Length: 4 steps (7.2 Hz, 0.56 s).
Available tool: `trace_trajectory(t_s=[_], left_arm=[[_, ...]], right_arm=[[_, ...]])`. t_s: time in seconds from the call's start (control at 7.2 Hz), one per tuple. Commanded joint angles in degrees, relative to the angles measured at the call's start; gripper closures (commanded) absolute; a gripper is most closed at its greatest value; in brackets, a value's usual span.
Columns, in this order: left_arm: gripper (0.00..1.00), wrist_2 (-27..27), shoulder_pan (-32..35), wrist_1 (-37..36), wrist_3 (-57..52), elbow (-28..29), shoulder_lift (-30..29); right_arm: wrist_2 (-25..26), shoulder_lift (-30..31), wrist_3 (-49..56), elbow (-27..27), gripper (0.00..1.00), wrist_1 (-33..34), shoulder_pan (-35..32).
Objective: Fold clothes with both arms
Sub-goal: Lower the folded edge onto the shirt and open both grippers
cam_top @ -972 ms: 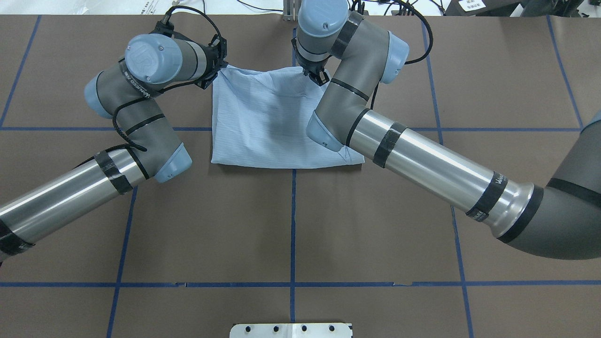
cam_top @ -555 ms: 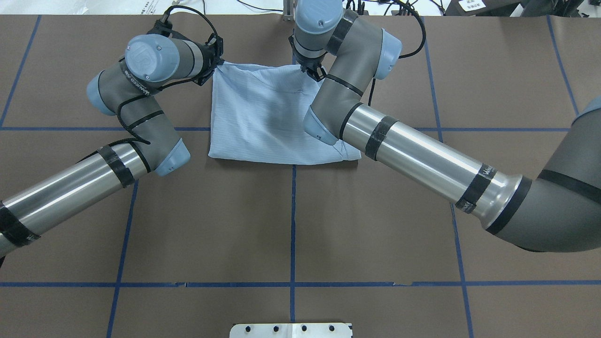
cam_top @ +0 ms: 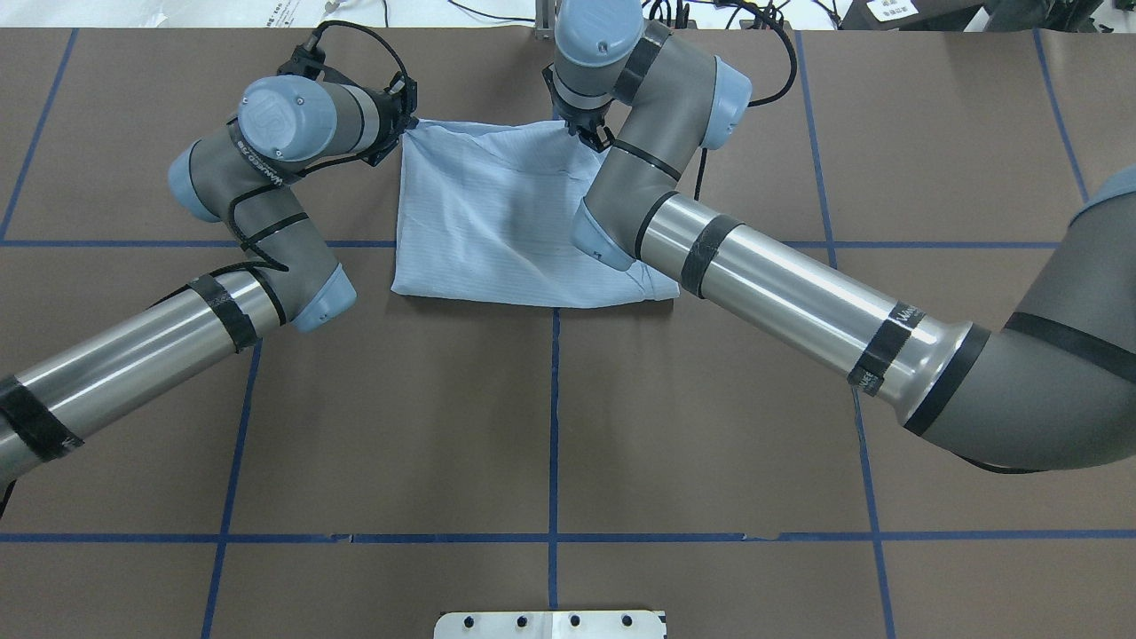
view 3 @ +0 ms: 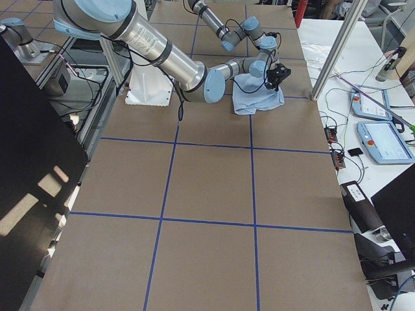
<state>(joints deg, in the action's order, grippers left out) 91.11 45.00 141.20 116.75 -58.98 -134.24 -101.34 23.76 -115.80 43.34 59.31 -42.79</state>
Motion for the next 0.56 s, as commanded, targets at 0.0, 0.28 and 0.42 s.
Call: trace_trajectory(t_s=[0.0, 0.28, 0.42], left_arm=[[0.63, 0.03, 0.09, 0.56, -2.91, 0.36, 0.03], [0.62, 0.12, 1.84, 0.83, -3.37, 0.27, 0.21], [0.62, 0.2, 3.24, 0.91, -6.76, 0.27, 0.38]], right_arm=[[-0.26, -1.52, 0.48, -1.33, 0.0, -0.51, -0.54], [-3.16, -1.61, 5.13, -1.24, 0.0, -0.6, -2.91], [-4.38, -0.48, 6.97, -0.63, 0.0, -0.42, -4.05]])
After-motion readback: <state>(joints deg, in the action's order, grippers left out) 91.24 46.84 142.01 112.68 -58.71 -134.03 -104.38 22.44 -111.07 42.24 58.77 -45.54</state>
